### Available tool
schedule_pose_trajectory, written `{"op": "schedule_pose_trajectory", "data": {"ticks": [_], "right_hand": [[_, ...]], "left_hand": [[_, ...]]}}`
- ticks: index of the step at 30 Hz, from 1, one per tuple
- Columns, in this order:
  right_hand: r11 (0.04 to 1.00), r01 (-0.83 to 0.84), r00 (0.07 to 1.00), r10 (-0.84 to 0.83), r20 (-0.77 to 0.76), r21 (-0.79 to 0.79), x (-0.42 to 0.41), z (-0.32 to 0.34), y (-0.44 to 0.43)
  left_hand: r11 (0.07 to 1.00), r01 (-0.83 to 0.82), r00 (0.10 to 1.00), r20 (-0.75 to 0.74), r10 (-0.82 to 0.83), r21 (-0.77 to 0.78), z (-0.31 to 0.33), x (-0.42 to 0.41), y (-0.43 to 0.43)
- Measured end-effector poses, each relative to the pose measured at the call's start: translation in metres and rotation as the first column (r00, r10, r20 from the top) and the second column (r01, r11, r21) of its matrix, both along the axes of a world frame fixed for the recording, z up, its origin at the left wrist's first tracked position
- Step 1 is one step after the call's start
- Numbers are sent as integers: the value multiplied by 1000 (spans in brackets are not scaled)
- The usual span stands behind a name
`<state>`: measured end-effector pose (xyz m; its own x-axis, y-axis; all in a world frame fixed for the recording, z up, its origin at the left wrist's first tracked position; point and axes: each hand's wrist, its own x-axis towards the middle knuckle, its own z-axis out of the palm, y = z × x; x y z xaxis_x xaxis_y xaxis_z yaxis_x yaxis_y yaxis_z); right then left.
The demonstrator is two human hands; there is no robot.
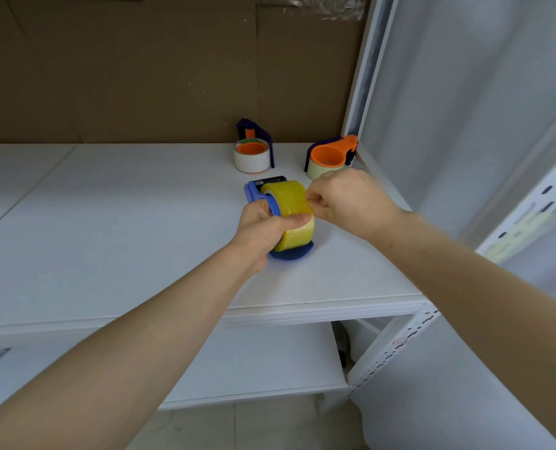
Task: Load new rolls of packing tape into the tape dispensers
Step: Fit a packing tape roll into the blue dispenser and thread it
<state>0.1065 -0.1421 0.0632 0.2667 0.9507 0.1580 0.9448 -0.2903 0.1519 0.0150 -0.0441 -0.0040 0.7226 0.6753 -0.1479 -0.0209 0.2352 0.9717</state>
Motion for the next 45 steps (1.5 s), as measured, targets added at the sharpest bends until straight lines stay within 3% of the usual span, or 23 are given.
{"op": "schedule_pose_trajectory", "data": {"ticks": [4,8,10,13,22,27,32,45], "right_hand": [[993,38,989,-21,143,-115,-4,4,5],[997,-67,971,73,227,-37,-7,6,5],[993,-49,971,74,229,-112,-6,6,5],[983,-14,990,39,134,-182,-4,10,4],[998,-21,970,6,-243,-58,4,10,1],[984,106,861,-19,-509,142,5,1,-1],[937,254,656,15,-755,239,4,-3,0],[897,319,526,101,-845,306,9,-4,-2]], "left_hand": [[1000,11,1000,-8,-11,-2,1,2,1],[999,24,1000,-7,-24,23,1,1,1],[999,30,1000,-7,-30,33,1,1,1],[999,29,999,-20,-28,43,1,0,1],[1000,-9,1000,-25,9,5,-3,2,7],[991,130,991,-12,-130,13,-2,-3,11],[988,152,988,-43,-151,32,-4,-4,11],[991,134,990,-33,-134,-3,-10,-5,17]]}}
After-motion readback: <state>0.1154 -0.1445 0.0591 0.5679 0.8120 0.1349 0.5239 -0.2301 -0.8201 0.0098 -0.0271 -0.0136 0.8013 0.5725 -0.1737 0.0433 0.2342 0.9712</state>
